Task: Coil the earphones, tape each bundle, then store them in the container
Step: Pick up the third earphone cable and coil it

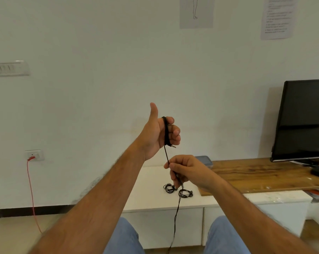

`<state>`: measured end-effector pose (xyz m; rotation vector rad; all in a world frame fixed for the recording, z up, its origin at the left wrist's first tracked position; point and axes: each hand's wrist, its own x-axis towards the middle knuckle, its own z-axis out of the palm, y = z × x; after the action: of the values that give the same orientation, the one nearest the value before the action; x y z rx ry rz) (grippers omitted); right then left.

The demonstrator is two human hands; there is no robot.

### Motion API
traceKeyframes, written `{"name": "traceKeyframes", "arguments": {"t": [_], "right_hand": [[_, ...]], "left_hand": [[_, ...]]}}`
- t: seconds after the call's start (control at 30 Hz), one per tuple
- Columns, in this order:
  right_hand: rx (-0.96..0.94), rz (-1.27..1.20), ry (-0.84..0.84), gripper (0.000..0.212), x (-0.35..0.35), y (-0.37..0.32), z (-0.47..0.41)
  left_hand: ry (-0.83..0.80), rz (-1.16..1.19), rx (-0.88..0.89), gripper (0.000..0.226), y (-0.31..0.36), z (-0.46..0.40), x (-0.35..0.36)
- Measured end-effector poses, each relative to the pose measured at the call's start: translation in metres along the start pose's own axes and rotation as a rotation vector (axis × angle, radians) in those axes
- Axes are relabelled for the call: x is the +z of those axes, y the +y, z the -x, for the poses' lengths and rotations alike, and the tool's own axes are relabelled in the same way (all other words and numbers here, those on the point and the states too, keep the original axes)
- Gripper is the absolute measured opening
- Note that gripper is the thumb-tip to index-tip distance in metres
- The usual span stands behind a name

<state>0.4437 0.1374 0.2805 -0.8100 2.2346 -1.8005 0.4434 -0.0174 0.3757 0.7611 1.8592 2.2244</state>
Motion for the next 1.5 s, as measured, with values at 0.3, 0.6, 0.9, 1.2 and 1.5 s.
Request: {"name": "traceKeyframes", "arguments": {"t": [0.3,0.6,0.9,1.2,1.5], "right_hand": [[0.001,0.264,-0.011,0.016,-0.01,-0.03,0.013],[-0.177,0.605,0.173,0.003,-0.033,-0.078,0.012],[-0.304,0.387,0.189,0.008,-0.054,-0.098,0.0],[-0.313,-0.118,0.168,0.012,-0.06,-0.069,-0.012],[-0.272,-0.288,0.194,0.016,-0.035,-0.057,-0.015]], "left_hand": [[0.127,-0.368,-0.012,0.069,-0.007,-0.003,-0.011],[-0.043,-0.601,-0.192,0.089,-0.022,0.006,-0.007],[-0.16,-0.327,-0.287,0.08,-0.023,0.011,0.008],[-0.228,0.002,-0.309,0.08,-0.016,0.015,0.016],[-0.262,0.414,-0.224,0.083,-0.011,0.016,0.029]]}}
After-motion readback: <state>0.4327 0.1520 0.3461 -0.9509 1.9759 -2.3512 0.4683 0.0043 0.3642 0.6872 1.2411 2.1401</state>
